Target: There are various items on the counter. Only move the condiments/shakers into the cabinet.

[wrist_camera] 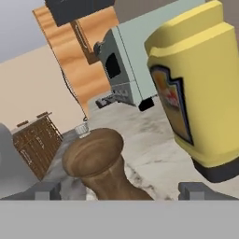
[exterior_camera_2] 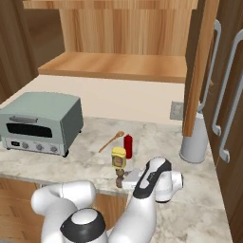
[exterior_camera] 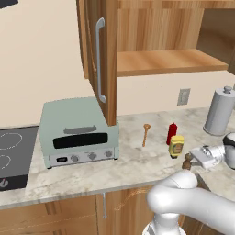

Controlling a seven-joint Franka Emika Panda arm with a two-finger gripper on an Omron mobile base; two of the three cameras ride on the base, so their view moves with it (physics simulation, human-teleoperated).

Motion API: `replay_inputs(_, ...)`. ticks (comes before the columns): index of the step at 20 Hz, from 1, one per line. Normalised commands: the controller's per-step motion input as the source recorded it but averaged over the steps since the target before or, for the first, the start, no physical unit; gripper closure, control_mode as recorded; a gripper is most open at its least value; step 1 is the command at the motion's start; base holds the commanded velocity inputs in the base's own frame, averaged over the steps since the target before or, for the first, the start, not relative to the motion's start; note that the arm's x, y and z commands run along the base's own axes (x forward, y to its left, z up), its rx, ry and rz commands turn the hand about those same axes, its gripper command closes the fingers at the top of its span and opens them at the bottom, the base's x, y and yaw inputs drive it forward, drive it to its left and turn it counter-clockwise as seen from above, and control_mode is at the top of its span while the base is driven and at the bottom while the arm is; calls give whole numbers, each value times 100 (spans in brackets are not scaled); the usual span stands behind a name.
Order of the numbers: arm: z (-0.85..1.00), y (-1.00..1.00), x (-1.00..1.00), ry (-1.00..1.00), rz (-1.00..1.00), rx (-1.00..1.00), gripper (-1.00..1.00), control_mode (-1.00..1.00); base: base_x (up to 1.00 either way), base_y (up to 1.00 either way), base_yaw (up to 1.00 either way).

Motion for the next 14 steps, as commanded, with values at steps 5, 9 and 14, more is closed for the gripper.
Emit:
replay_inputs(5, -9, 31, 3, 6, 0, 6, -100, -100, 0, 0, 0)
replay_inputs(9, -1, 2, 0, 1, 0, 0, 100, -100, 0, 0, 0)
replay_inputs(14, 64, 0, -7, -6, -5, 5, 100, -100, 0, 0, 0)
